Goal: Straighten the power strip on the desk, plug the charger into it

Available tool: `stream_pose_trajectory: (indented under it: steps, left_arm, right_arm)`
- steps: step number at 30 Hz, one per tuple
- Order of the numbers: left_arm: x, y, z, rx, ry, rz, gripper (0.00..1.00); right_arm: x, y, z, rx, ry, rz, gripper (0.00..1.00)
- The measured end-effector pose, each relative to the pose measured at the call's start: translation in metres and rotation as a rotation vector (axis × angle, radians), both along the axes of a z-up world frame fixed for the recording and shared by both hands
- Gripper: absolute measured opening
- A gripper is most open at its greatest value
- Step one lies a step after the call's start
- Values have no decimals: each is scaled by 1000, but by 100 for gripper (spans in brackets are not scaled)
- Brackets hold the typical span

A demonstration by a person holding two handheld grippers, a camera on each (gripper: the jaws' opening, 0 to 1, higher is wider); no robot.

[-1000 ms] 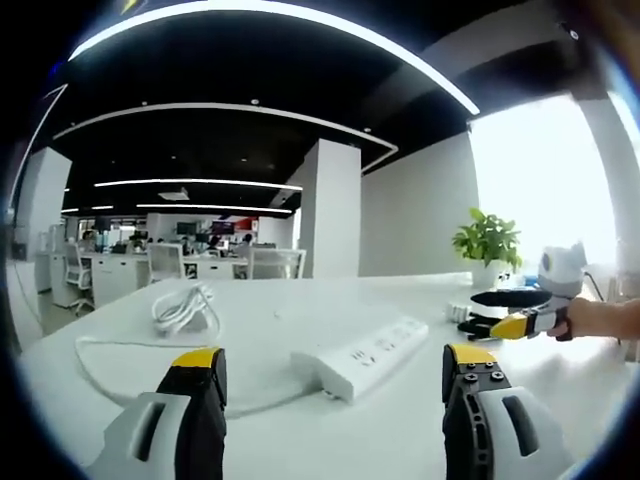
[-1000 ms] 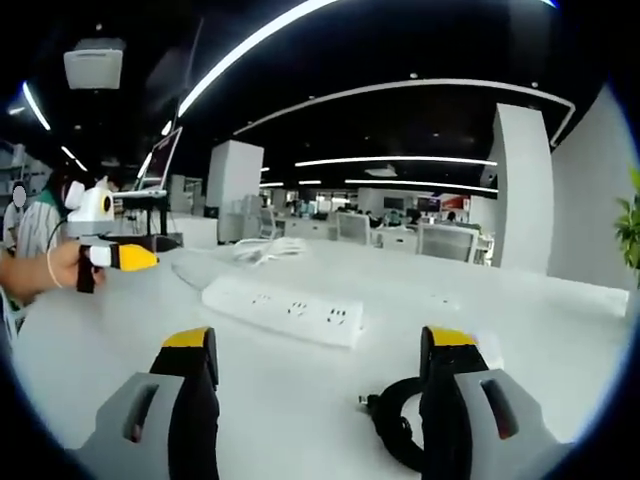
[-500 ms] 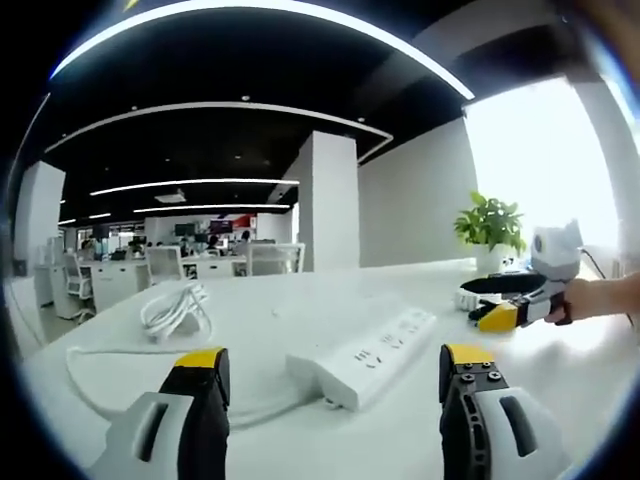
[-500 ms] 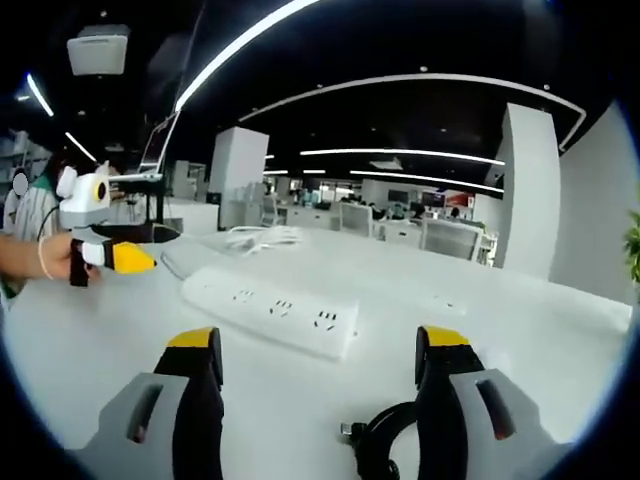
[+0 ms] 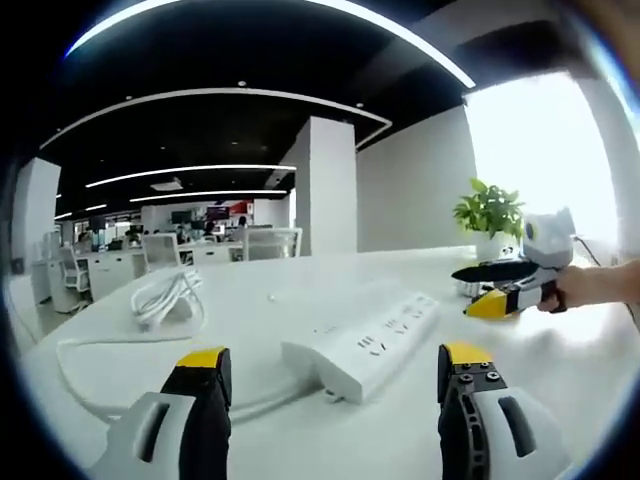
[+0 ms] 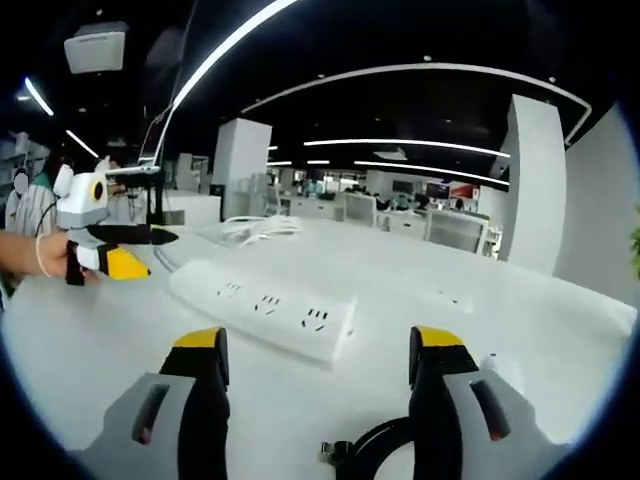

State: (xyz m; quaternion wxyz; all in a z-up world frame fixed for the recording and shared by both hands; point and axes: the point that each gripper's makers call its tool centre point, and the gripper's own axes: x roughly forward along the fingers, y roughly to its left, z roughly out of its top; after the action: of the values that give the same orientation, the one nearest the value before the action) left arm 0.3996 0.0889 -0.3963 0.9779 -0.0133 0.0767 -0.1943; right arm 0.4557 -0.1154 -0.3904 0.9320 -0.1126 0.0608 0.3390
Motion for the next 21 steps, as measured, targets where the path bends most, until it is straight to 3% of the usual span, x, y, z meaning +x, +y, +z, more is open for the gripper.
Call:
stream_pose_trajectory:
  steps: [7, 14, 21]
  left_arm:
    - [3, -9, -4, 26, 18, -33, 86]
    - [5, -15, -12, -7, 84, -56, 78]
    - [4, -18, -15, -15, 108, -54, 74]
  right_arm:
    - [6, 7, -5, -15, 8, 21, 68]
    - [8, 13, -9, -12, 26, 44, 65]
    - [9, 13, -12, -16, 35, 49, 63]
